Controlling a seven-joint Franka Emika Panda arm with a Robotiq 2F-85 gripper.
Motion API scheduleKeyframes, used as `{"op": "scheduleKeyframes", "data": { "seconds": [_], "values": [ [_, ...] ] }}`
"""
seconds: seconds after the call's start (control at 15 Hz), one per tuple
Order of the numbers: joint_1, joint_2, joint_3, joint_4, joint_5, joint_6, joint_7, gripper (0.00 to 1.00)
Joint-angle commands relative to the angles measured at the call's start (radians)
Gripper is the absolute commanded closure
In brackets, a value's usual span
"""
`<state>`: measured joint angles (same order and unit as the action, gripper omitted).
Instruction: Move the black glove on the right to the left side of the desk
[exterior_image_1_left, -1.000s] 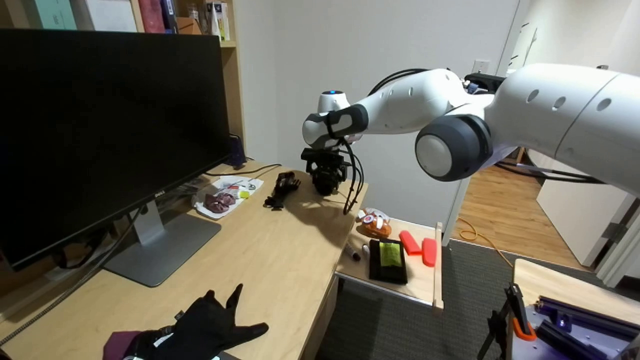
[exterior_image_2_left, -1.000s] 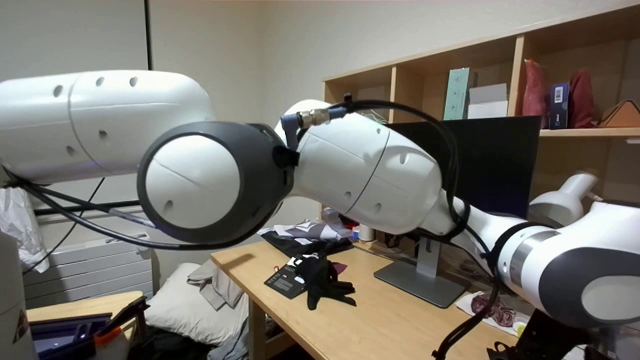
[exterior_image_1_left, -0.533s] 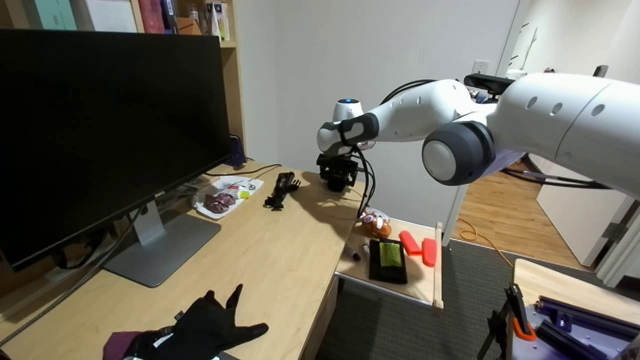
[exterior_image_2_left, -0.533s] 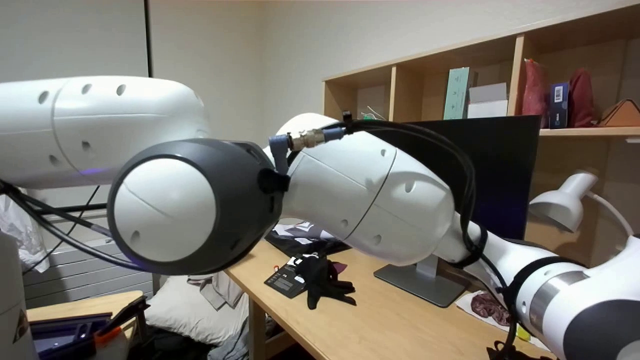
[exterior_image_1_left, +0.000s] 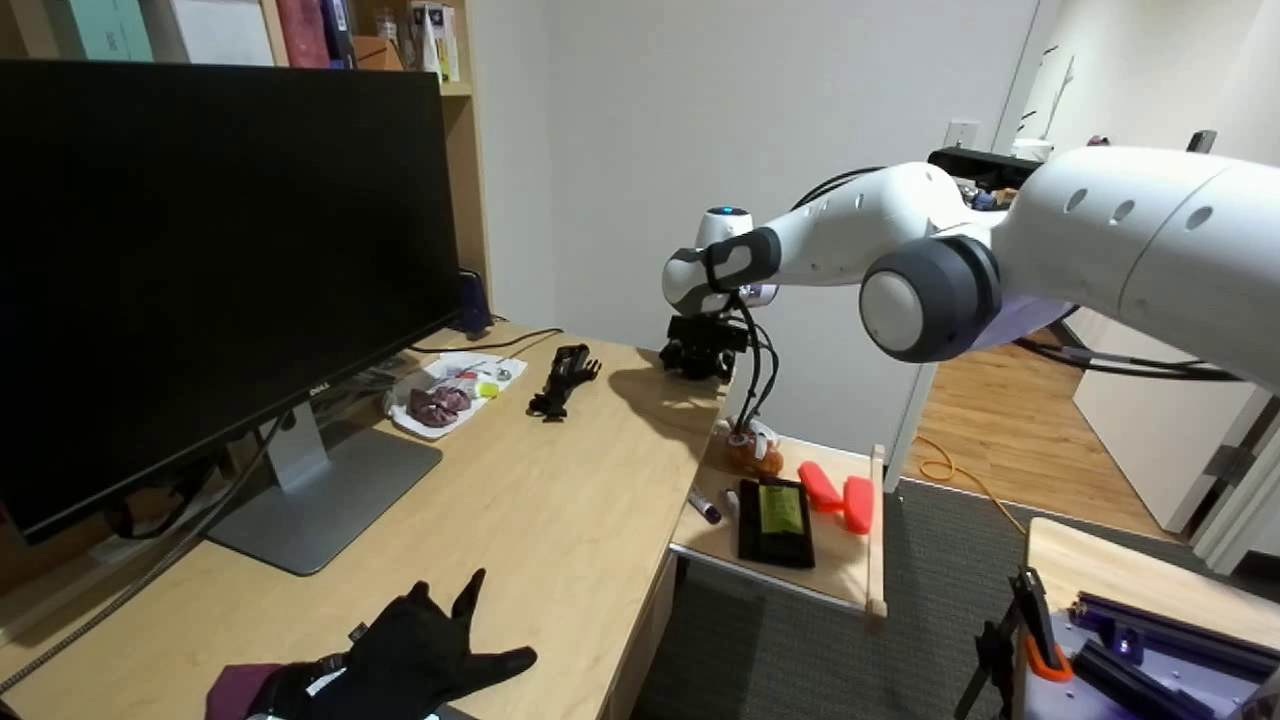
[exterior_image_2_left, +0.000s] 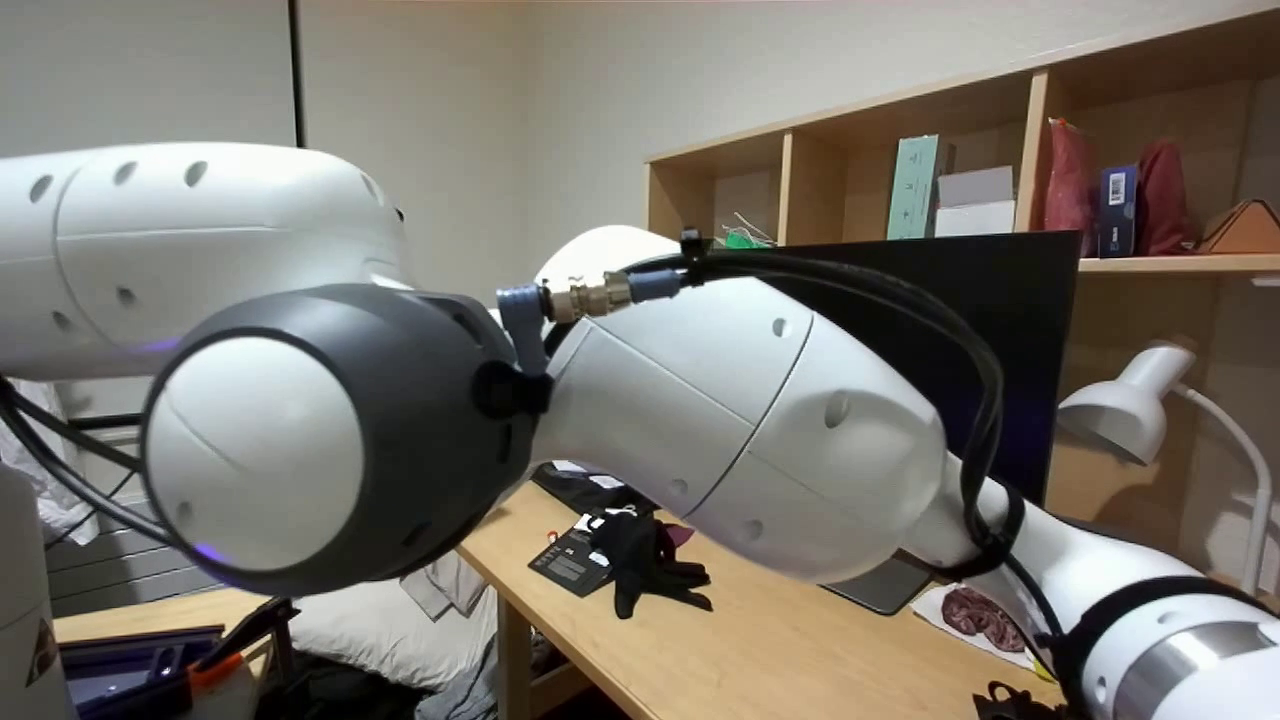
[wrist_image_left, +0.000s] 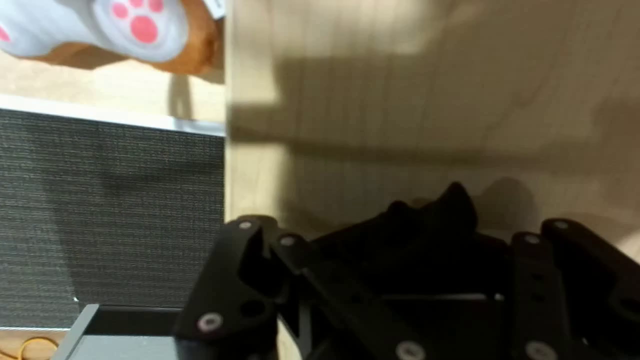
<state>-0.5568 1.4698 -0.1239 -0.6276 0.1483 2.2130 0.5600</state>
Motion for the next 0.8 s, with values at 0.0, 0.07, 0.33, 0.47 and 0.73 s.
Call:
{"op": "scheduleKeyframes", "data": {
  "seconds": [0.0,0.07,0.33,0.47,0.73],
  "values": [
    [-0.041,0.0,0.033,-0.045,0.005,-0.009,-0.195,0.94],
    [-0.05,0.0,0.039,-0.059,0.002,0.006,-0.255,0.93],
    [-0.06,-0.059,0.044,-0.181,-0.011,0.067,-0.44,0.93],
    [-0.052,-0.107,0.042,-0.255,-0.012,0.09,-0.497,0.93],
    [-0.022,-0.215,0.041,-0.415,-0.005,0.165,-0.548,0.93]
  ]
}}
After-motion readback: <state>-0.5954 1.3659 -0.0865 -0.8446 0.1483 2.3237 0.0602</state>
